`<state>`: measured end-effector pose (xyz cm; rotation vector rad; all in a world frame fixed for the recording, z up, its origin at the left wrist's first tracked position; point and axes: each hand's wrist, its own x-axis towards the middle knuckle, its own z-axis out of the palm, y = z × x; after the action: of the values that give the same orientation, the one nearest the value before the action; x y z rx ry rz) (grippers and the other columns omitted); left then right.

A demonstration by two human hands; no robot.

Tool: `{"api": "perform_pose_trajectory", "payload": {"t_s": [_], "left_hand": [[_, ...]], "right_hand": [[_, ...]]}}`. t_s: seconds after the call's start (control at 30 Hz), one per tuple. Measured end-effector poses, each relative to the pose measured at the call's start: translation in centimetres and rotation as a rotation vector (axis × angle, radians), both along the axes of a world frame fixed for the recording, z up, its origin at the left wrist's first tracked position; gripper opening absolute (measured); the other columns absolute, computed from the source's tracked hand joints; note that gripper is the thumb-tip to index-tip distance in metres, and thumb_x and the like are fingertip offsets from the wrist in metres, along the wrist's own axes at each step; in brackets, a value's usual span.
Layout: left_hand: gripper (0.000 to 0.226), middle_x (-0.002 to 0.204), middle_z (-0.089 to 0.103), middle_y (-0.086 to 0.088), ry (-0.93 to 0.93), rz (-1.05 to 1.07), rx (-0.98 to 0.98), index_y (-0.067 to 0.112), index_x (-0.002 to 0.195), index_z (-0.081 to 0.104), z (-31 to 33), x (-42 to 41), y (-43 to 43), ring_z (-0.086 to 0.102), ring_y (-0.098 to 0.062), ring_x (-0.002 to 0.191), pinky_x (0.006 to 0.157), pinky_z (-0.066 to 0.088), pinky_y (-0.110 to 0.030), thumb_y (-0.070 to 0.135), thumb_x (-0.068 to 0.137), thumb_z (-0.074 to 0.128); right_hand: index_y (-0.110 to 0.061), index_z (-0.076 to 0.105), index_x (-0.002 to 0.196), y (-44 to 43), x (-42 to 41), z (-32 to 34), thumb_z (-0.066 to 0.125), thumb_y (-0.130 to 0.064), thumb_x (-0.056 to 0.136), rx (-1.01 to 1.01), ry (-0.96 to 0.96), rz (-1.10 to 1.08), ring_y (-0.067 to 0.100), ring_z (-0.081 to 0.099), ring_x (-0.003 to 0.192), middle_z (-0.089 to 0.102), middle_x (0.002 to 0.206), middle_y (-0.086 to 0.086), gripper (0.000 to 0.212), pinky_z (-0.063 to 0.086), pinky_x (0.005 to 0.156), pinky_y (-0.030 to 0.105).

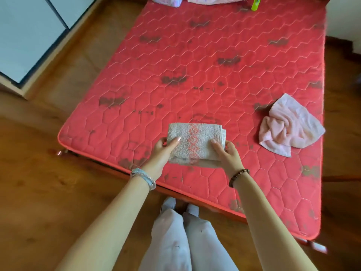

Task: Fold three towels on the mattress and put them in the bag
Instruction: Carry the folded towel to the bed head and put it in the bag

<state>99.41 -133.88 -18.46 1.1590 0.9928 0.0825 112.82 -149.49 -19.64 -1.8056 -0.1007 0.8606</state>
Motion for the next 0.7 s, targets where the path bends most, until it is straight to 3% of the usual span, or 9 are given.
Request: {"api": "perform_pose_trajectory", "payload": {"t_s": [0.1, 0.2, 0.27, 0.43, 0.53, 0.7], "left_hand": [[0.032, 0.113, 0.063, 0.016, -0.008, 0.055, 0.025, 0.037, 0.102, 0.059, 1.6, -3.1, 1.1, 0.057, -0.005, 0.108, 0.11, 0.034, -0.038, 0.059, 0.082, 0.071], [0.067, 0.121, 0.071, 0.005, -0.051, 0.087, 0.017, 0.035, 0.112, 0.065, 2.5, -7.3, 1.9, 0.063, -0.02, 0.115, 0.114, 0.037, -0.053, 0.076, 0.061, 0.077], [0.073, 0.122, 0.071, 0.005, -0.062, 0.123, 0.01, 0.031, 0.121, 0.065, 3.3, -10.0, 2.1, 0.064, -0.02, 0.118, 0.114, 0.037, -0.052, 0.073, 0.063, 0.078], [0.04, 0.123, 0.071, -0.008, -0.106, 0.259, -0.032, 0.013, 0.126, 0.061, 4.8, -16.3, 2.8, 0.071, -0.018, 0.109, 0.097, 0.055, -0.04, 0.034, 0.093, 0.067], [0.041, 0.124, 0.07, -0.01, -0.103, 0.325, -0.023, 0.01, 0.128, 0.061, 5.1, -20.3, 3.5, 0.069, -0.023, 0.114, 0.101, 0.053, -0.045, 0.033, 0.094, 0.066], [0.039, 0.121, 0.072, -0.007, -0.095, 0.47, 0.003, 0.011, 0.128, 0.061, 6.3, -28.9, 4.5, 0.069, -0.021, 0.113, 0.098, 0.055, -0.041, 0.032, 0.095, 0.065]], "right_hand": [[-0.012, 0.05, 0.098, 1.2, -1.8, 2.3, 0.063, -0.039, 0.091, 0.003, -0.049, 0.083, 0.009, 0.051, 0.072, 0.052, 0.083, -0.006, 0.032, 0.046, 0.058, 0.014], [-0.006, 0.052, 0.109, 2.7, -3.6, 3.6, 0.063, -0.043, 0.09, -0.022, -0.078, 0.19, 0.012, 0.05, 0.078, 0.052, 0.09, 0.001, 0.043, 0.045, 0.064, 0.024], [-0.009, 0.052, 0.108, 3.7, -5.1, 4.3, 0.063, -0.047, 0.089, -0.06, -0.09, 0.281, 0.014, 0.048, 0.079, 0.049, 0.09, 0.001, 0.044, 0.043, 0.065, 0.029], [-0.014, 0.054, 0.106, 6.9, -9.4, 5.7, 0.063, -0.052, 0.087, -0.1, -0.122, 0.436, 0.014, 0.056, 0.081, 0.057, 0.095, 0.0, 0.043, 0.051, 0.069, 0.033], [-0.012, 0.055, 0.107, 9.1, -12.5, 6.4, 0.063, -0.051, 0.087, -0.098, -0.13, 0.514, 0.015, 0.059, 0.083, 0.06, 0.096, 0.0, 0.045, 0.05, 0.066, 0.028], [-0.017, 0.056, 0.102, 13.0, -20.3, 7.6, 0.066, -0.052, 0.084, -0.076, -0.098, 0.618, 0.02, 0.065, 0.089, 0.065, 0.099, 0.002, 0.04, 0.057, 0.078, 0.04]]}}
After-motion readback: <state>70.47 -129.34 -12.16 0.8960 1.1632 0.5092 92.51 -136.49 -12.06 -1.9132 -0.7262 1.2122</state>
